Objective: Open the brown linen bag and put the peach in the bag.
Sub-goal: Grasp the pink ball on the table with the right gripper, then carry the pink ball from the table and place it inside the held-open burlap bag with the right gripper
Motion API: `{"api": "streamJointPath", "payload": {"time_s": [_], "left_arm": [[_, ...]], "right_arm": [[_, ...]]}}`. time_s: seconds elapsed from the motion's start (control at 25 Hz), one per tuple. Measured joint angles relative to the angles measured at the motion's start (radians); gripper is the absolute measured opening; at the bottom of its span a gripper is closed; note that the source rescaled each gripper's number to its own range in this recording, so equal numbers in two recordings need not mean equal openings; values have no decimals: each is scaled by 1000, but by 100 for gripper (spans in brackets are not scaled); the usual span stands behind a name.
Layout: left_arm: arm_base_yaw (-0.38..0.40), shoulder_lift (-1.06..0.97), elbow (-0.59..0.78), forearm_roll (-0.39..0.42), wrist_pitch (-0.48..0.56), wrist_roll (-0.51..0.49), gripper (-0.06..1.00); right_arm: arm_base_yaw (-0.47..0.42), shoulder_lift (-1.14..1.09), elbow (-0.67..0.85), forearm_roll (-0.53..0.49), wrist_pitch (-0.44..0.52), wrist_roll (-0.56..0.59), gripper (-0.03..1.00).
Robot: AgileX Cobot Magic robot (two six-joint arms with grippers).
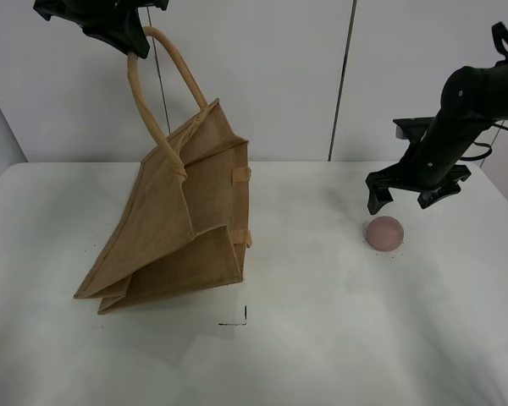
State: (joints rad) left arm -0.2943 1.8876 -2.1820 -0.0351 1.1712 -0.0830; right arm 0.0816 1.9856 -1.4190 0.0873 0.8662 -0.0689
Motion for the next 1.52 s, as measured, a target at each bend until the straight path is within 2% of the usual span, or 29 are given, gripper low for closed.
{"api": "streamJointPath", "payload": {"time_s": [0.4,0.48,0.52,0.6,0.68,0.72,0.8,0.92,1.04,1.24,1.36,1.52], "left_arm": [[0,0,0,0,0,0,0],[0,0,0,-1,0,0,0],[0,0,0,-1,0,0,0],[0,0,0,-1,0,0,0],[0,0,0,-1,0,0,0],[0,0,0,-1,0,0,0],[0,0,0,-1,0,0,0],[0,0,0,-16,0,4,0],[0,0,0,-40,0,12,0],[0,-2,0,-48,0,24,0],[0,-10,0,-49,0,40,0],[0,-22,0,-35,0,48,0]], "right_arm": [[0,174,0,-3,-111,3,100],[0,180,0,-1,-141,3,93],[0,180,0,2,-154,3,86],[0,180,-1,6,-158,3,61],[0,178,-3,10,-146,3,24],[0,175,-5,12,-139,0,10],[0,171,-17,13,-111,-10,0],[0,165,-59,27,-47,-42,0],[0,139,-145,88,41,-92,0],[2,93,-373,277,155,-179,0],[33,90,-488,319,179,-193,0],[146,90,-578,333,168,-193,0]]}}
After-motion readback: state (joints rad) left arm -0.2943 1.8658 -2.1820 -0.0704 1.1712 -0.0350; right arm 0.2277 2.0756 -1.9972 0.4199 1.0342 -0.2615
